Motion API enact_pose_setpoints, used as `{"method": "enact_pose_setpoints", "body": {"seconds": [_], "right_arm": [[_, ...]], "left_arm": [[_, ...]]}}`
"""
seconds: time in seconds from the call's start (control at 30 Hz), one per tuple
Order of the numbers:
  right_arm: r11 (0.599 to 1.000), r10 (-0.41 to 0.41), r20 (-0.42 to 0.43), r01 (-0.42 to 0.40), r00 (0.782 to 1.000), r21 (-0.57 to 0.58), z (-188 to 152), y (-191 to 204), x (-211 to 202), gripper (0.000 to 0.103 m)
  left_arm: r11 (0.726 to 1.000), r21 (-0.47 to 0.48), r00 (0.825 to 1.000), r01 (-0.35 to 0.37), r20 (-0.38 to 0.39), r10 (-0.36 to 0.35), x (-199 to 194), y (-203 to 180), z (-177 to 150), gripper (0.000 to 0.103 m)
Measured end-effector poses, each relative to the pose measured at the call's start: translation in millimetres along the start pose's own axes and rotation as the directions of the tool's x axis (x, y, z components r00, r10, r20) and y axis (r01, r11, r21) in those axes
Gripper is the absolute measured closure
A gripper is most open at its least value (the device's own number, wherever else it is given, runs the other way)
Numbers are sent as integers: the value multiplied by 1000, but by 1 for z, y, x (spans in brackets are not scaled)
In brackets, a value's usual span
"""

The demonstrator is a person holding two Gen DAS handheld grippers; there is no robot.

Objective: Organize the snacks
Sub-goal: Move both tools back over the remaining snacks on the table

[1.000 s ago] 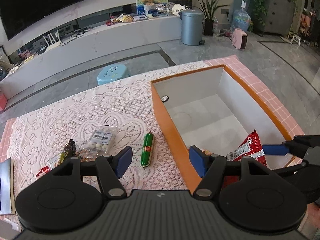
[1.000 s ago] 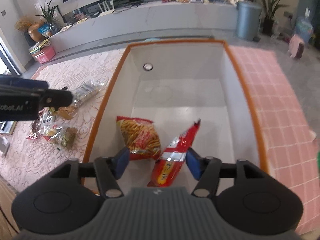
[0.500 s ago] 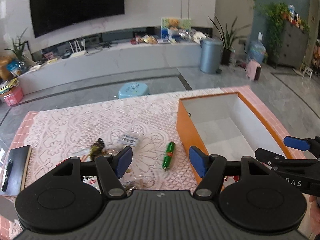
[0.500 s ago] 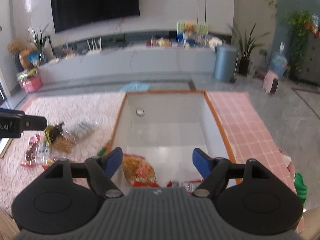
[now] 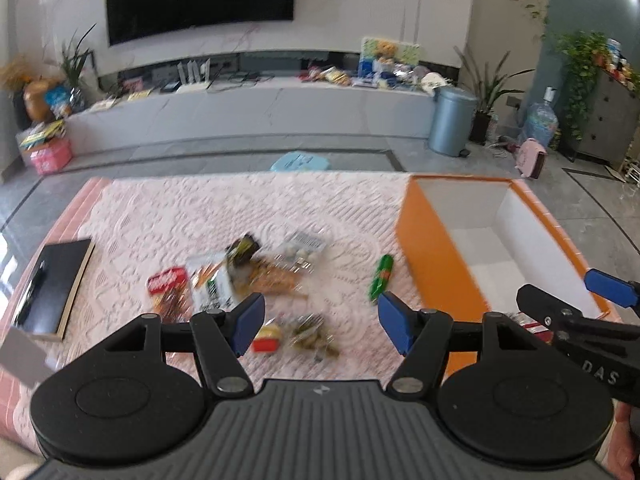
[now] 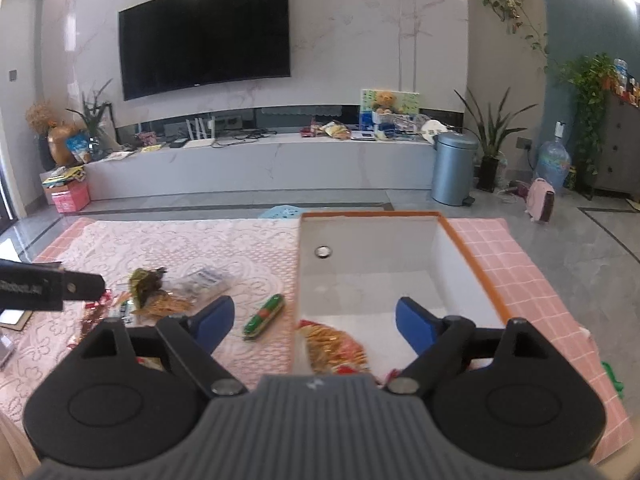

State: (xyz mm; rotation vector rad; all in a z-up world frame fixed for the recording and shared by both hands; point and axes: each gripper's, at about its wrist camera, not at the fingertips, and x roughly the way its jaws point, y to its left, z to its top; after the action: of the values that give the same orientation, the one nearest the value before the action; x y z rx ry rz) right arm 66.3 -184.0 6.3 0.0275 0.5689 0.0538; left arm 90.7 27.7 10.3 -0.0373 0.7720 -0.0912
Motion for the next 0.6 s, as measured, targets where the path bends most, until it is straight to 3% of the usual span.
{"method": "enact_pose_setpoints", "body": {"seconds": [0.23,0.5,0.6], "right_arm": [[996,75,24,-74,997,-40,-21,42,8,16],[985,144,-32,-146,989,-88,-37,77,33,17],[980,164,-39,-167,986,-105,-42,85,41,25]], "left_arm": [[997,-59,998,-45,-38,43,8,31,-16,27],[993,-111,999,-29,-45,24,16,58,-29,27],[989,-150,999,-20,-50,12,20,69,-32,27]]}}
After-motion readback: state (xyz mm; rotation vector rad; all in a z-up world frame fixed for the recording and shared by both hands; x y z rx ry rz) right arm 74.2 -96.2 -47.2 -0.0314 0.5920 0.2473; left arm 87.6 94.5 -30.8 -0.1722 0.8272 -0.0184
